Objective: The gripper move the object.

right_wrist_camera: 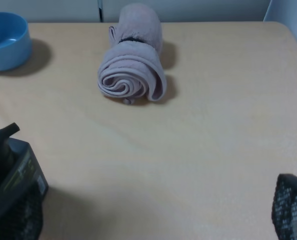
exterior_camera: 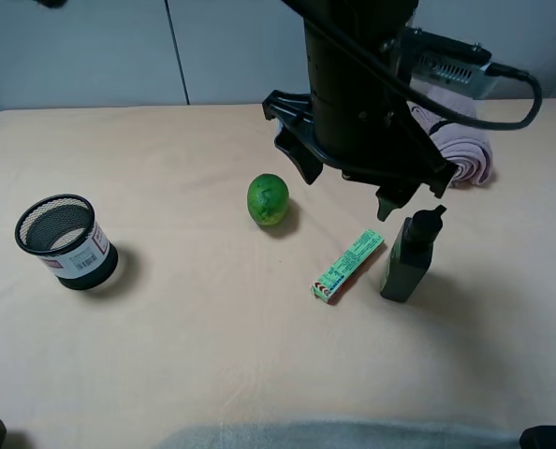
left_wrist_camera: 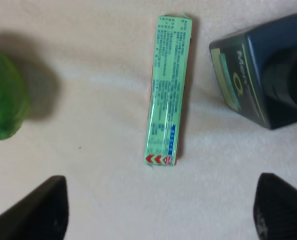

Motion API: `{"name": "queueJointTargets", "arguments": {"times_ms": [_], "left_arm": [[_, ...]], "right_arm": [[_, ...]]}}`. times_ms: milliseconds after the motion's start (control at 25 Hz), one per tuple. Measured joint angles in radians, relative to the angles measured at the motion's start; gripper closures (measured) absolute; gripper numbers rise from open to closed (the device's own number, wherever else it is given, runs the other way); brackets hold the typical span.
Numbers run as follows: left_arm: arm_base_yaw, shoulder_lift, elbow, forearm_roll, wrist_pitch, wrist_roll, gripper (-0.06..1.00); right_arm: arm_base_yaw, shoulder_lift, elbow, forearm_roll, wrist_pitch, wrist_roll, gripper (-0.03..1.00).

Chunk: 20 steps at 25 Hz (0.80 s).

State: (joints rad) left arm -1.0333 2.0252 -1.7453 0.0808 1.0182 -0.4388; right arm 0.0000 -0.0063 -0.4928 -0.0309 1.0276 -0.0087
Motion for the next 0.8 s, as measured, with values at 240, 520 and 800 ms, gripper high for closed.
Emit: {"name": "queueJointTargets", "arguments": {"times_ms": [240, 520, 800], "left_arm": [[0.000, -0.081, -0.002, 0.005, 0.049, 0.014, 0.13], [0.000, -0.175, -0.004, 0.029, 0.105, 0.066, 0.06], [0.000, -0.271, -0.004, 0.036, 0.144, 0.133, 0.02]], "right_arm": [[0.000, 0.000, 0.000, 0.000, 0.000, 0.000, 0.28], [0.000, 0.000, 0.000, 0.000, 0.000, 0.000, 0.28], [0.000, 0.000, 0.000, 0.000, 0.000, 0.000, 0.28]]}}
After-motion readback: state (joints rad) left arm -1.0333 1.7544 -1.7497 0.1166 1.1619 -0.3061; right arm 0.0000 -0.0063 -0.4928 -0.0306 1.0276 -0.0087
